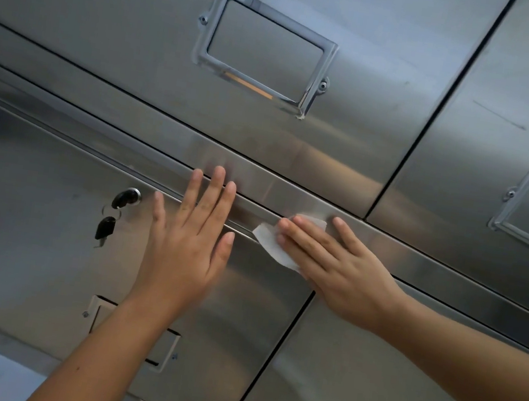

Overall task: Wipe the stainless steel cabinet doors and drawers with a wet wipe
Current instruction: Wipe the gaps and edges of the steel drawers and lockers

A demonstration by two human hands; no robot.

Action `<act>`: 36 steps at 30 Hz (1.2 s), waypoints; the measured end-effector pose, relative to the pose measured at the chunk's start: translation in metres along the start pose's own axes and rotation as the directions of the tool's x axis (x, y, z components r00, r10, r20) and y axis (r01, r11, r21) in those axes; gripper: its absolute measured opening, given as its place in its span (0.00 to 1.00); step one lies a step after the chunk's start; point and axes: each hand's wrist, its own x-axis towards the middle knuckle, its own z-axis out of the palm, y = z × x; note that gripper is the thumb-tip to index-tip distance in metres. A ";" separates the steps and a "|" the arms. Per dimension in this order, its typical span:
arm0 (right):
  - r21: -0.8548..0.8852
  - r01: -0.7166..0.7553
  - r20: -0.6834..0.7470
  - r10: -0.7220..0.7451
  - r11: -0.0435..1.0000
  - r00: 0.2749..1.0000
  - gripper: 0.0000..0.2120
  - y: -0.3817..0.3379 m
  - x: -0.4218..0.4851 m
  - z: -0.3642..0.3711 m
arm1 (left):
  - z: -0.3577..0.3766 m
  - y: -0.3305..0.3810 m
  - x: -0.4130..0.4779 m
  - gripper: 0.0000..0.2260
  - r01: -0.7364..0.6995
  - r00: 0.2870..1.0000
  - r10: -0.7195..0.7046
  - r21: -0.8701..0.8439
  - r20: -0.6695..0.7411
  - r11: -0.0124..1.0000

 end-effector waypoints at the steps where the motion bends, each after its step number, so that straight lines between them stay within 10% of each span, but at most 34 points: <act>1: -0.004 -0.009 0.006 0.009 1.000 1.000 0.27 0.001 0.000 0.000 | 0.001 0.001 0.000 0.25 -0.001 1.000 0.001 -0.005 0.004 1.000; 36: 0.325 -0.095 -0.215 0.171 0.941 0.961 0.13 -0.028 -0.004 0.001 | 0.000 0.005 -0.005 0.25 -0.032 0.999 0.033 -0.011 0.027 0.999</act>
